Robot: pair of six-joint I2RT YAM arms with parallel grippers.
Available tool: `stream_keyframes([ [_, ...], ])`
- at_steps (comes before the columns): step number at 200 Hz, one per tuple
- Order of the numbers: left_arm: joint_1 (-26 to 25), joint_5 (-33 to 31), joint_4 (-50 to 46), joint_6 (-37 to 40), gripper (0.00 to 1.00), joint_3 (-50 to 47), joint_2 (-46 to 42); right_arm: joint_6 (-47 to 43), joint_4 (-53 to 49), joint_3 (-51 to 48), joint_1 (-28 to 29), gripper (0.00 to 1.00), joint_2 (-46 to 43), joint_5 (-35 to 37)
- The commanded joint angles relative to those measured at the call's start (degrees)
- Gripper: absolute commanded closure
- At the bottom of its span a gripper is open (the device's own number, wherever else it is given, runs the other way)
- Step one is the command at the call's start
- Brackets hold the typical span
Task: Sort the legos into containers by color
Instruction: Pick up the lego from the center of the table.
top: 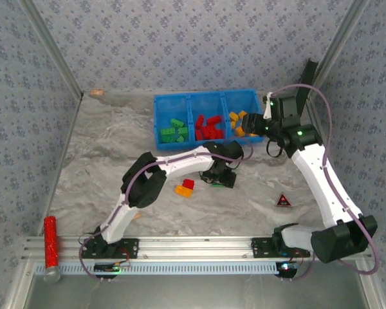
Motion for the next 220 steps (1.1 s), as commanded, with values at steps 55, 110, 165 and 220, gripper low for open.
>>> stream_keyframes([
  [55,-0.9,-4.8,-5.0,-3.5,0.30,5.6,6.1,2.5,-1.5,-6.7,-1.2,0.27,-7.3,-4.8],
  [110,-0.5,-5.3,-5.5,-3.5,0.57,6.2,5.9,3.5,-3.7,-13.2,-1.2,0.23,-15.9,-8.4],
  [165,4.3,-5.4,-4.7,-0.6,0.61,5.6,-2.9,11.2,-4.5,-22.7,0.5,0.20,-28.3,-12.0],
  [220,12.1,-6.5,-5.4,6.9,0.61,11.5,-10.0,24.3,-4.0,-33.2,12.4,0.20,-35.8,-3.4],
])
